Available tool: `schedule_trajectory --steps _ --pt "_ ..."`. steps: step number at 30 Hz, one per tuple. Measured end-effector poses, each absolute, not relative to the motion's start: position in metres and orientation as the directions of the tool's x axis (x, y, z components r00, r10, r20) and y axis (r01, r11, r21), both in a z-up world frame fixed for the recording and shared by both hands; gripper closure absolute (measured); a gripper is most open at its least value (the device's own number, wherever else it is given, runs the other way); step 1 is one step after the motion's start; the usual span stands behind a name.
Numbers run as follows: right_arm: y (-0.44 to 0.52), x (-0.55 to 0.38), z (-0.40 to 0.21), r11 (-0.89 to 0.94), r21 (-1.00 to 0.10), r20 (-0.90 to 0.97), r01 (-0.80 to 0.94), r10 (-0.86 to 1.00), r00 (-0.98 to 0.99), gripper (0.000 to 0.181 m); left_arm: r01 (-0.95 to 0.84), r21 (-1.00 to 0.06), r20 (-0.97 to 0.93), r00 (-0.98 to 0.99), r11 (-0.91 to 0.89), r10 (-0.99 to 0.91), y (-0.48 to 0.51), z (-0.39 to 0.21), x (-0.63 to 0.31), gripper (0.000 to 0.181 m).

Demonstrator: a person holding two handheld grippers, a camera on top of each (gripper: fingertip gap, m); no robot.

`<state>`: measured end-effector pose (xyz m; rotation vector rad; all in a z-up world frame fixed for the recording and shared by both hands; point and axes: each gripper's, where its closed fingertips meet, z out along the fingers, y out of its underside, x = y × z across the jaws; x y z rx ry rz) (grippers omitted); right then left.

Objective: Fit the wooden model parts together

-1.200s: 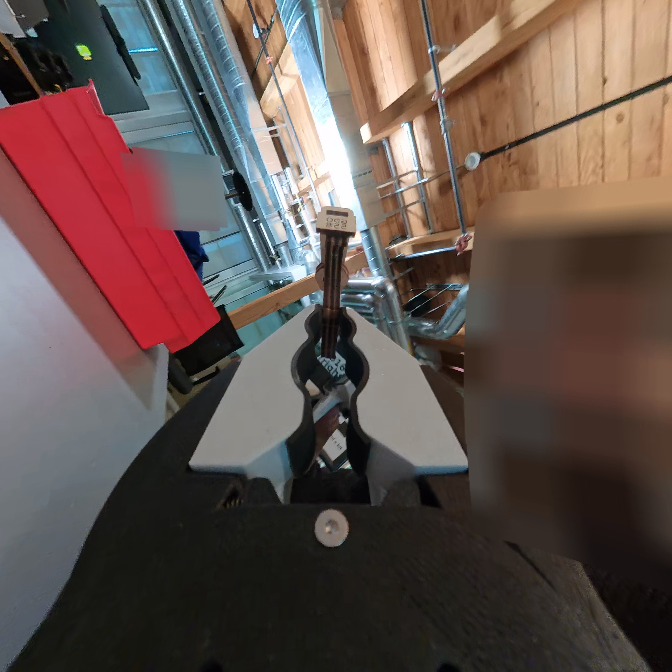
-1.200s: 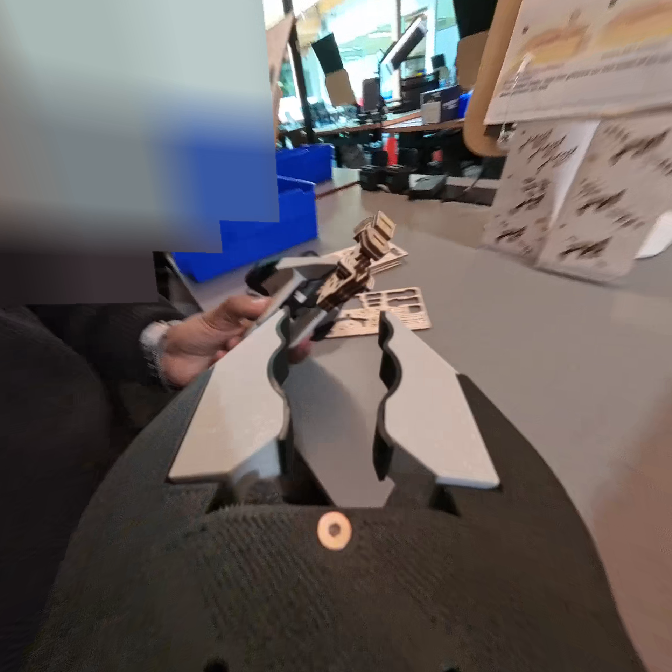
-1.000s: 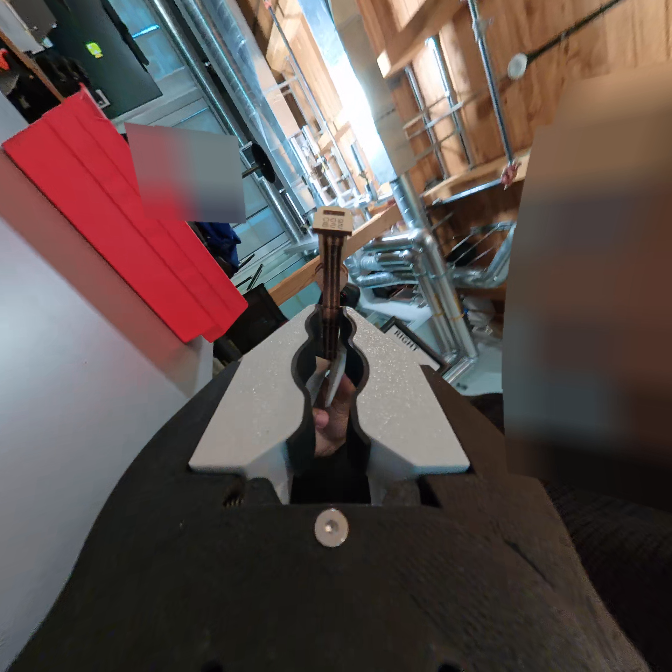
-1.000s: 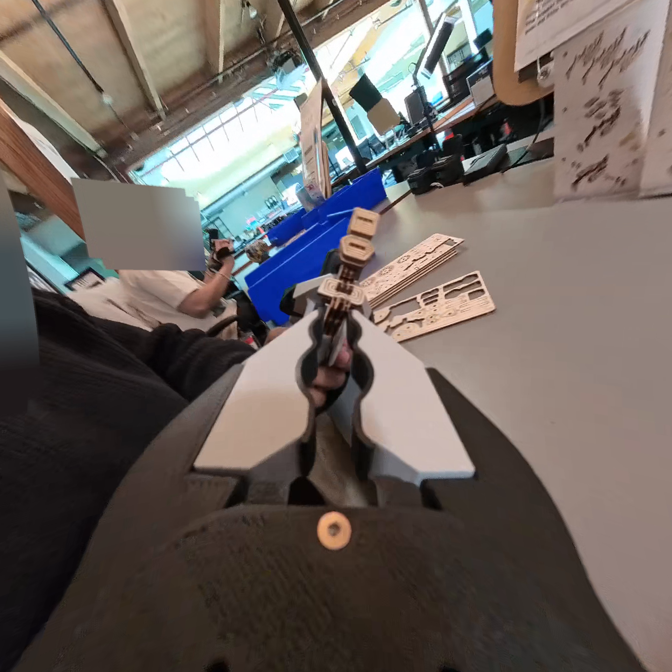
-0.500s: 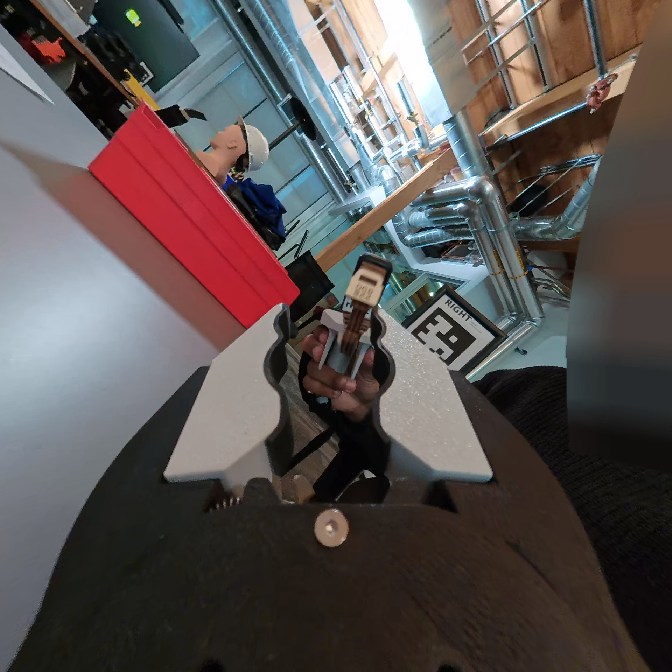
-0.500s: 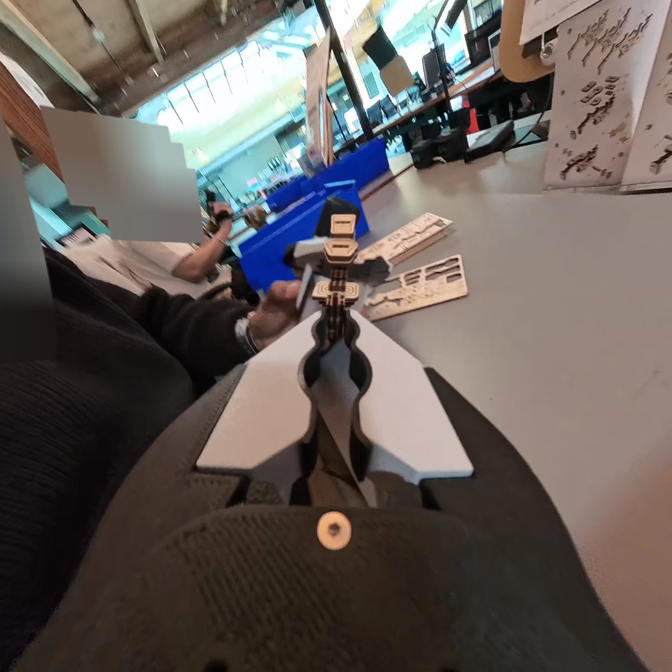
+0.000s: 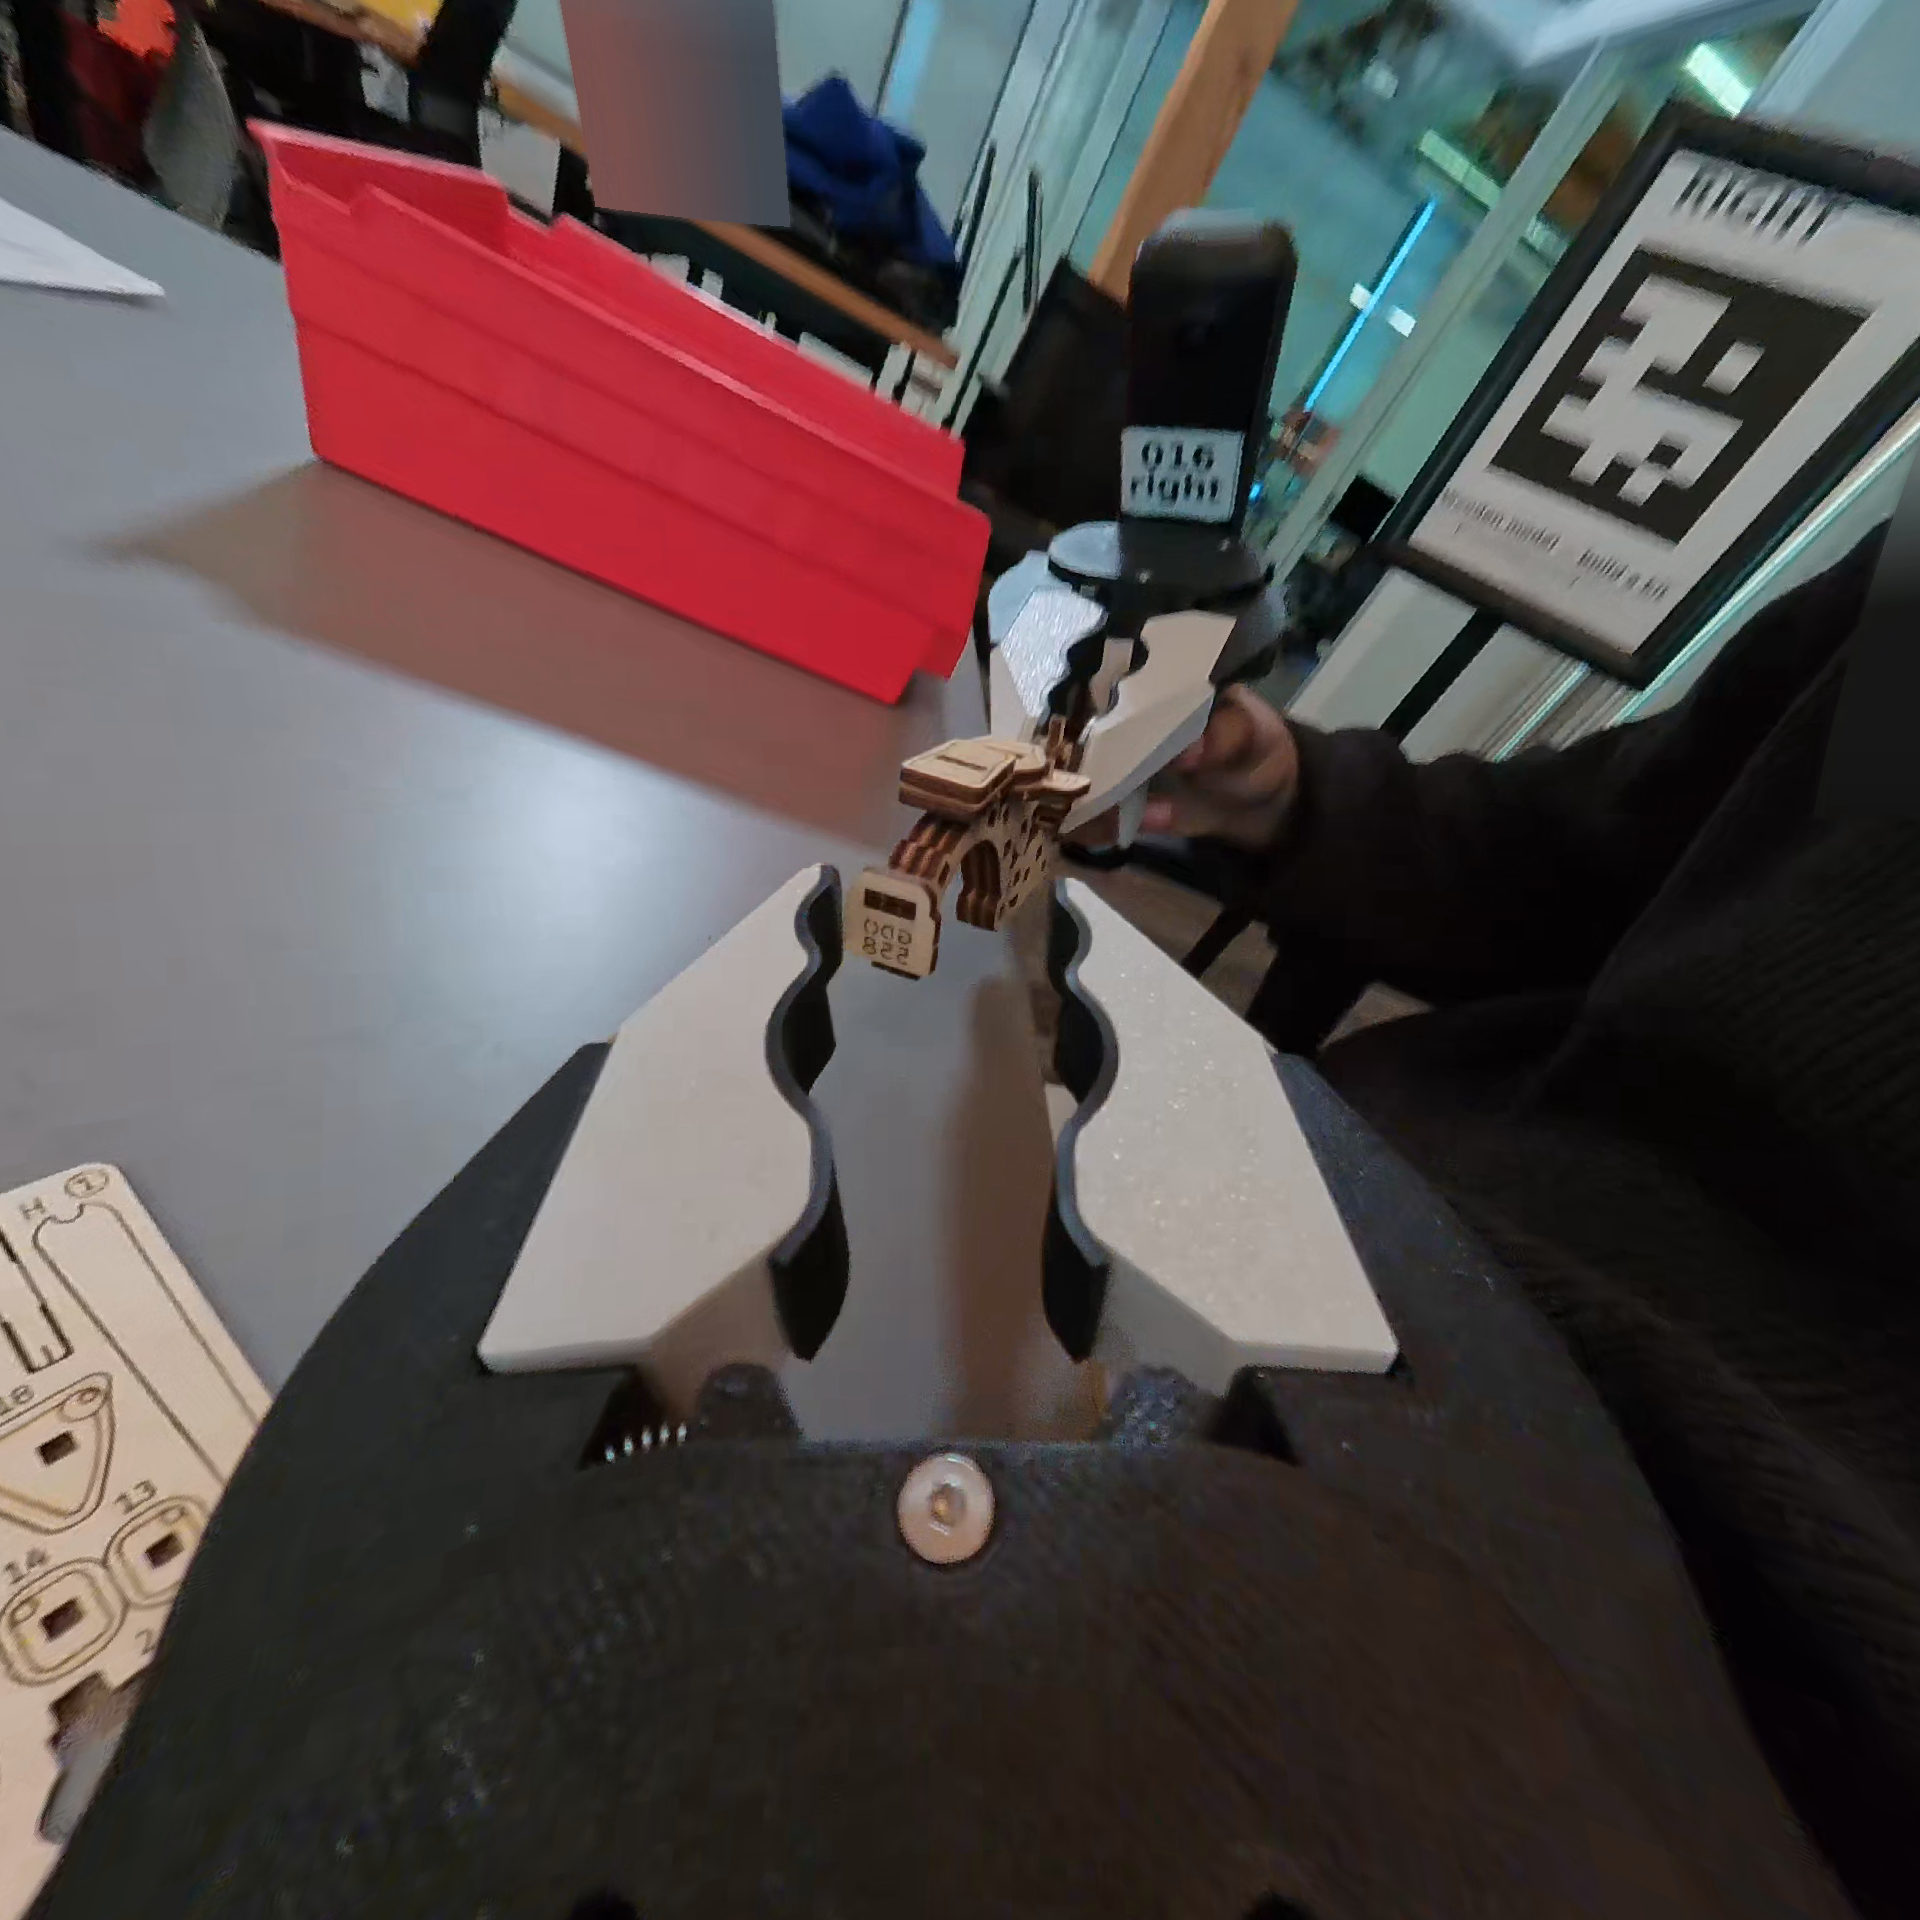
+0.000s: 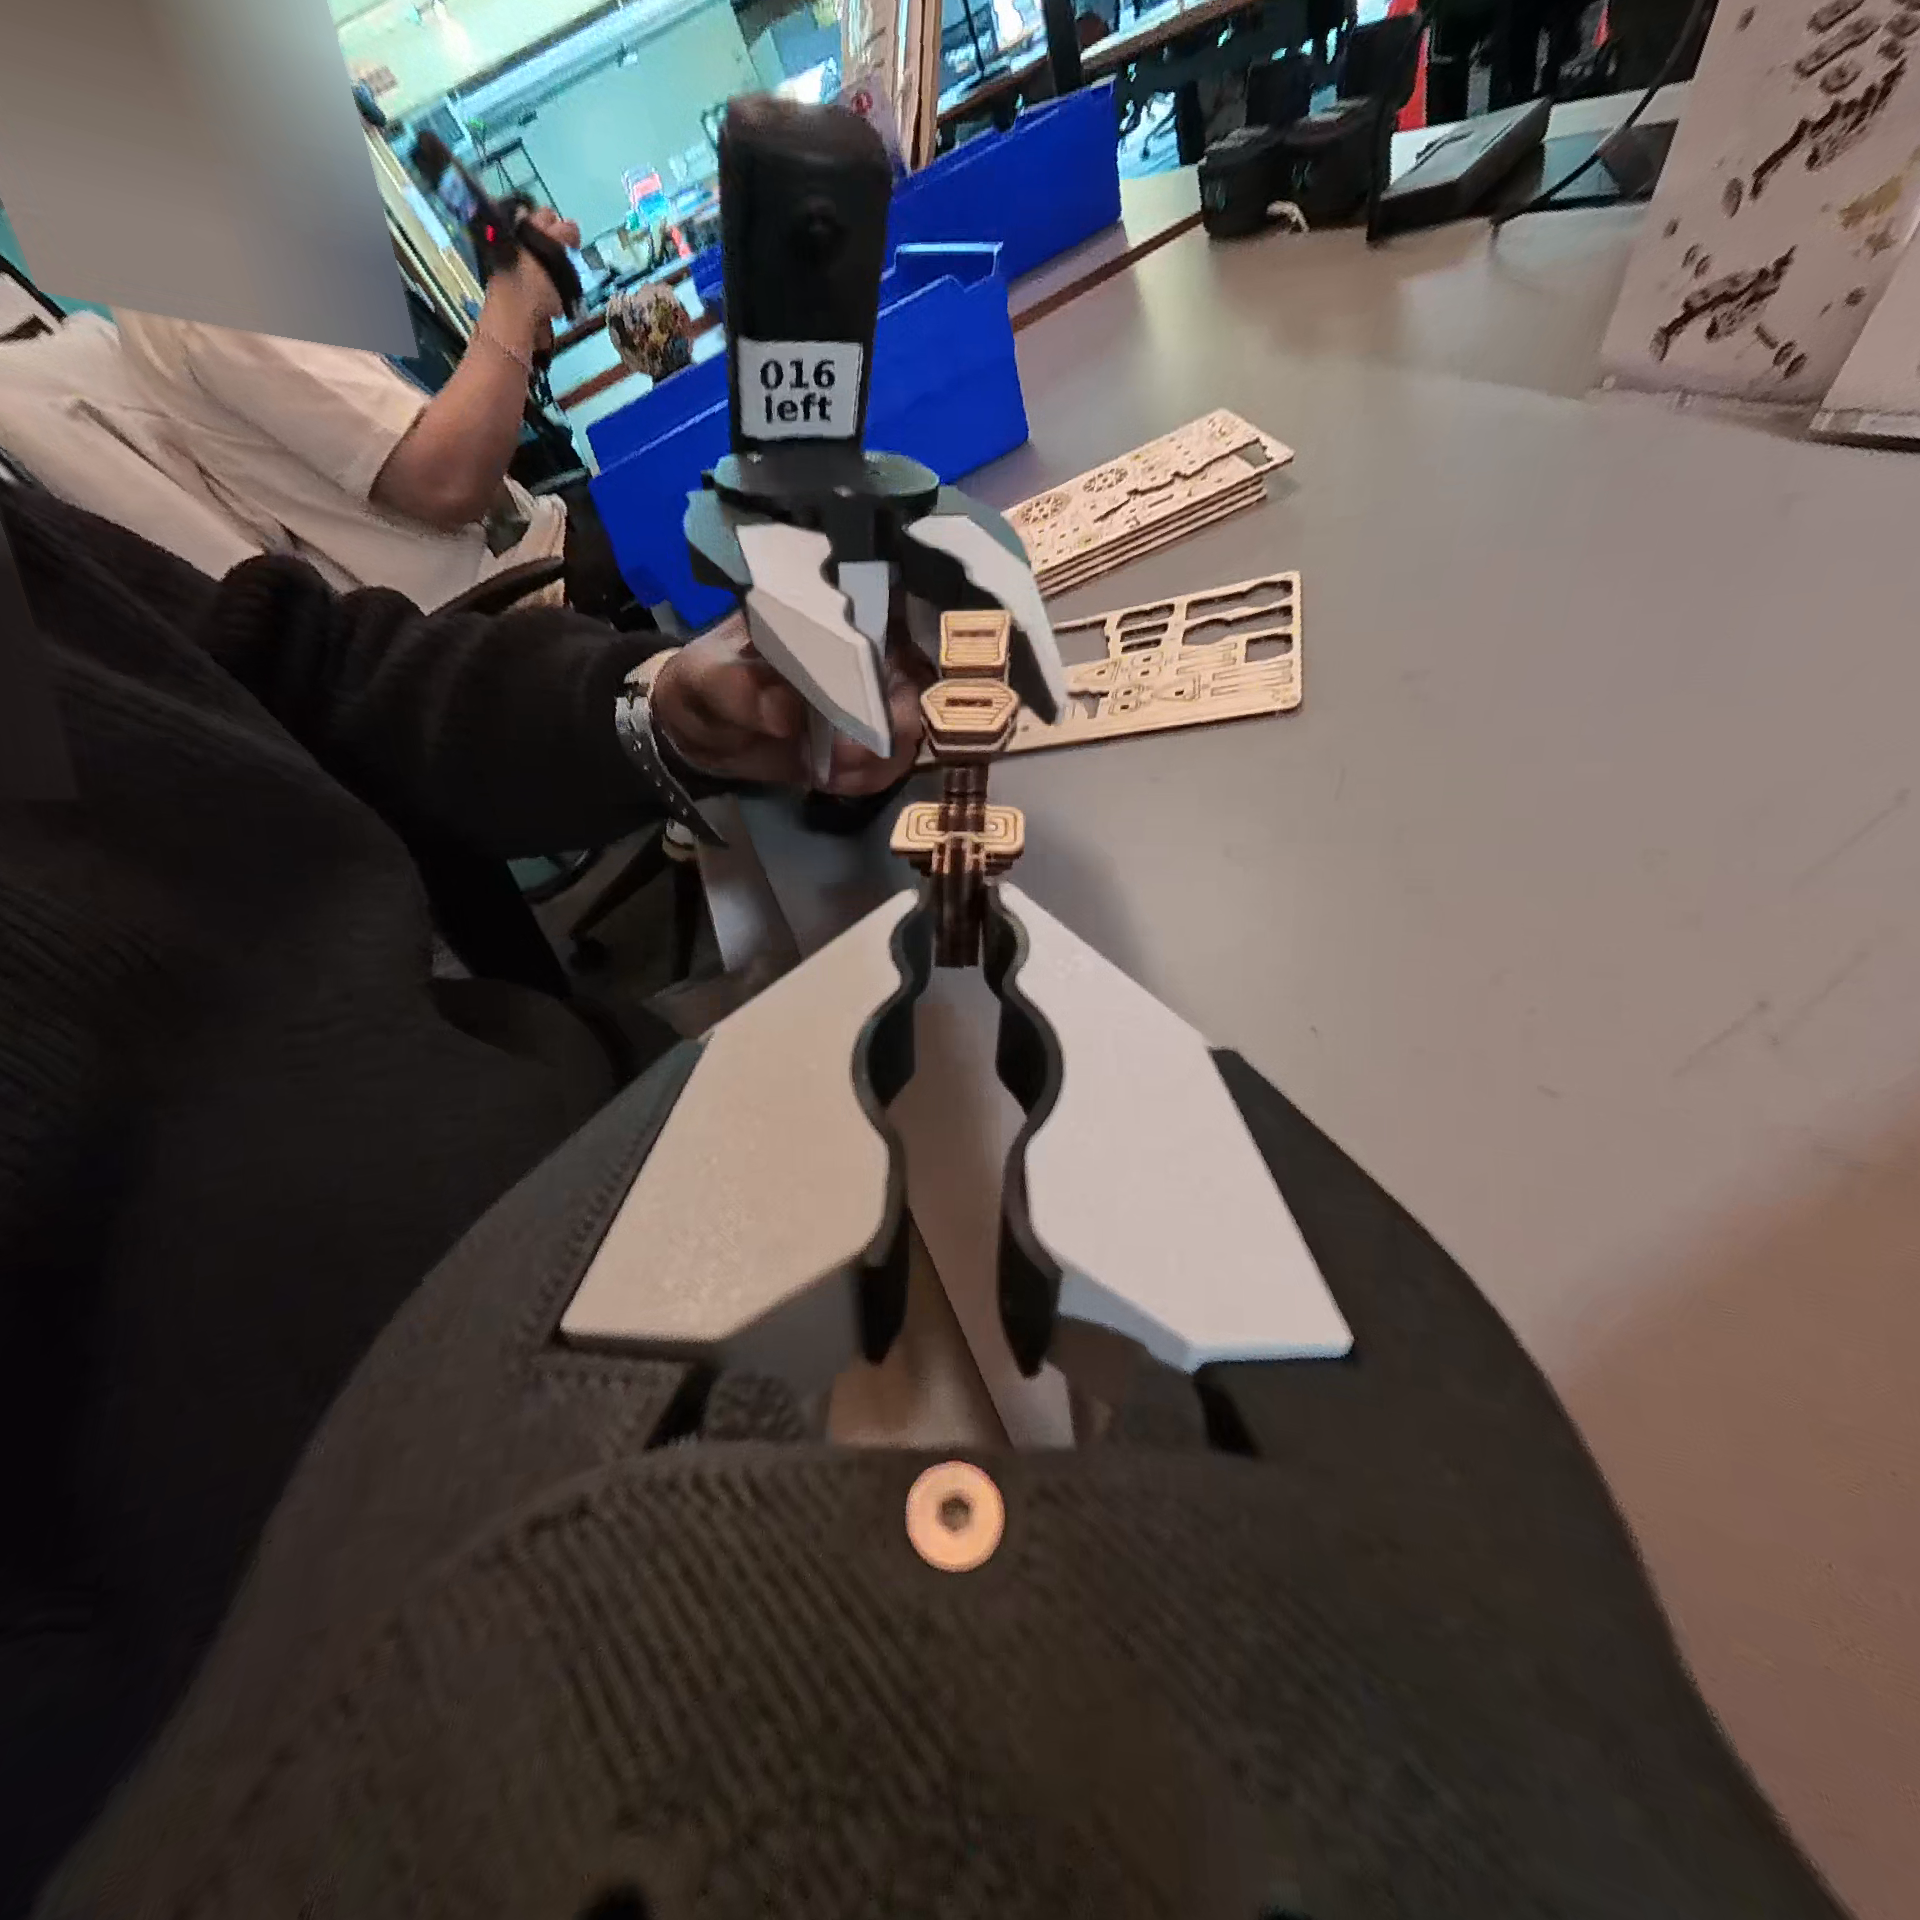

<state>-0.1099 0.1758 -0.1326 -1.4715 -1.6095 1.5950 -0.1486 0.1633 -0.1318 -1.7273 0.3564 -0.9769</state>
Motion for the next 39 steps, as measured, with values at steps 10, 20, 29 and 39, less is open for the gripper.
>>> schedule_trajectory --steps 10,20,29,39 --pt "0.174 -0.106 -0.158 -0.078 -0.889 -0.268 0.450 0.887 -0.376 0.174 0.099 -0.873 0.421 0.648 -0.478 -0.634 0.161 -0.153 -0.144 0.164" --pt "0.189 -0.106 -0.196 0.169 -0.830 -0.024 0.531 0.942 -0.336 0.173 0.127 -0.845 0.445 0.705 -0.519 -0.553 0.170 -0.162 -0.153 0.134" --pt "0.196 -0.105 -0.204 0.174 -0.801 -0.012 0.572 0.952 -0.306 0.170 0.091 -0.842 0.426 0.717 -0.532 -0.552 0.169 -0.166 -0.149 0.134" --pt "0.195 -0.105 -0.207 0.178 -0.789 -0.011 0.588 0.953 -0.304 0.165 0.101 -0.836 0.438 0.714 -0.540 -0.546 0.170 -0.167 -0.150 0.134"
